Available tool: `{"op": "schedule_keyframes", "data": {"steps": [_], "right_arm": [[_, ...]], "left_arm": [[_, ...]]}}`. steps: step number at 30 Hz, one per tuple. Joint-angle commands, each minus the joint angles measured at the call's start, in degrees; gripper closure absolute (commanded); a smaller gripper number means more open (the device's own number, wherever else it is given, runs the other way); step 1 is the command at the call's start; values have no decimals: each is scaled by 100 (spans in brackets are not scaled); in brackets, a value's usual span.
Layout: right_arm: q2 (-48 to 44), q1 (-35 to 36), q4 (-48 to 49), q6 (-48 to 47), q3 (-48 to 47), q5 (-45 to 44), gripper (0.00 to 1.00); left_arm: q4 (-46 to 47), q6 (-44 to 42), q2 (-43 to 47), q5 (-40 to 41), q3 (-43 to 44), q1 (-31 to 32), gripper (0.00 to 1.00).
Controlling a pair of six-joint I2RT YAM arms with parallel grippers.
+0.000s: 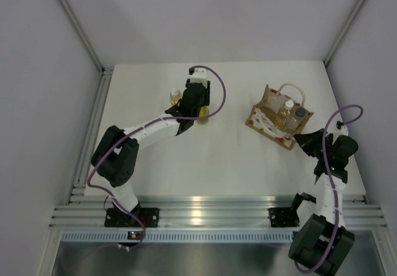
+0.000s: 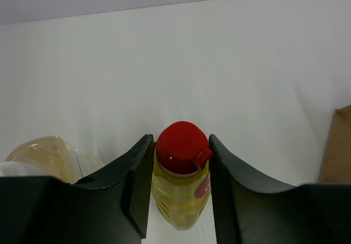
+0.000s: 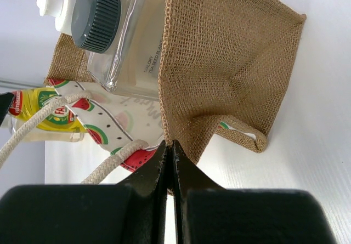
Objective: Take the personal care products out of the canvas bag
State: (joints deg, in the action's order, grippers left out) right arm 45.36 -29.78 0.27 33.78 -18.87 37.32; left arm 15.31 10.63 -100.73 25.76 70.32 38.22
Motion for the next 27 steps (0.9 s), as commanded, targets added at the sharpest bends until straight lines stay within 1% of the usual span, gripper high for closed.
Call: {"op": "schedule_keyframes", "data": {"steps": [1, 6, 7, 9, 10, 13, 16, 17, 19, 21, 24, 25, 27], "right_arm": [[-28, 42, -484, -205, -99, -41, 100], [-28, 42, -484, -205, -99, -41, 100], [-19, 42, -484, -196, -99, -32, 100], [-19, 51, -493, -205, -99, -32, 100], [-36, 43, -484, -205, -99, -23, 100], [-45, 42, -484, -214, -99, -41, 100], [-54, 42, -493, -205, -99, -32, 100], [-45, 42, -493, -205, -99, -32, 100], [-45, 42, -493, -205, -108, -32, 100], [-63, 42, -476, -196, -99, -23, 100], [-54, 42, -476, -187, -73, -23, 99], [-54, 42, -449, -170, -73, -14, 99], [-28, 42, -423, -126, -38, 21, 99]], "left_arm": [[1264, 70, 475, 96, 52, -60, 100], [1097, 132, 309, 114, 139, -86, 100], [1036, 123, 291, 96, 174, -86, 88], [913, 123, 247, 87, 227, -86, 76], [912, 132, 247, 79, 219, -86, 60], [904, 158, 273, 35, 183, -86, 31], [816, 211, 299, 52, 210, -86, 15], [790, 228, 308, 43, 218, -86, 7], [711, 255, 361, -44, 271, -78, 2], [631, 238, 413, -167, 341, -78, 2], [237, 290, 466, -448, 666, -43, 2], [131, 290, 484, -675, 728, 27, 2], [86, 264, 537, -852, 903, 159, 2]]}}
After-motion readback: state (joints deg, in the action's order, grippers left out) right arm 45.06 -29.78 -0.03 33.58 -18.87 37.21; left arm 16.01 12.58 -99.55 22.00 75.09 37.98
